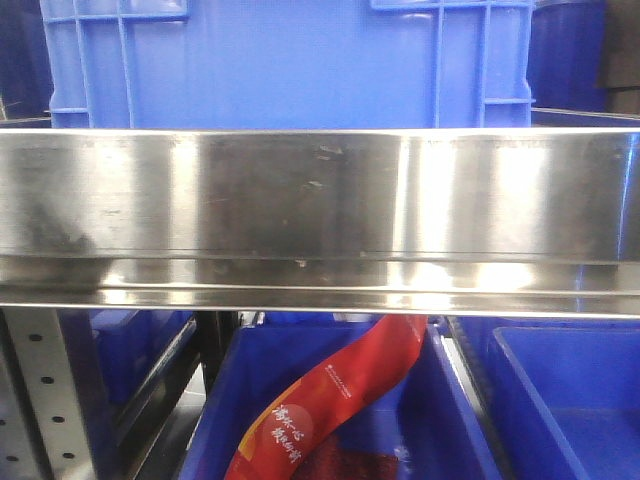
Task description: Grab PVC pipe and place in blue bin
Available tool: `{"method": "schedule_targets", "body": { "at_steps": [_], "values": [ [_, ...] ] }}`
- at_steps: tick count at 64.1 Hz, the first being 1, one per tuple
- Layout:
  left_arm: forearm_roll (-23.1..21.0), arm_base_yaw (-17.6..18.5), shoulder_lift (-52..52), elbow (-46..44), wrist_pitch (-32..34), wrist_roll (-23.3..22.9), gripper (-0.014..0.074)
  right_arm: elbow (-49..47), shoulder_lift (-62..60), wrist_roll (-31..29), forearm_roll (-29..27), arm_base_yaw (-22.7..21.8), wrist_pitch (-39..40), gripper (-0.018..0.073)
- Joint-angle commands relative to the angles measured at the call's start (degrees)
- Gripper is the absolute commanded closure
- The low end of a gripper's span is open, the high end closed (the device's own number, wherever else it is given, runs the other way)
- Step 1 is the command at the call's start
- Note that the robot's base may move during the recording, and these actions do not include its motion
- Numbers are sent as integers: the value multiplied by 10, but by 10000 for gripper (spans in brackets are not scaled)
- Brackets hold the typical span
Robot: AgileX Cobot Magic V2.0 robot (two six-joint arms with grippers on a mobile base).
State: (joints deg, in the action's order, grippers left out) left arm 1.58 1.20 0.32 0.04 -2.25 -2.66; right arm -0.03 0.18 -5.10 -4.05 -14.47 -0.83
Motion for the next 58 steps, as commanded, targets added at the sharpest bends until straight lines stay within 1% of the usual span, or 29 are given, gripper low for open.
{"method": "schedule_targets", "body": {
  "at_steps": [1,58],
  "values": [
    [-16,-2,-3,0,15,12,708,0,-2,0,6,2,13,727],
    [-16,-2,-3,0,16,12,708,0,-2,0,6,2,13,727]
  ]
}}
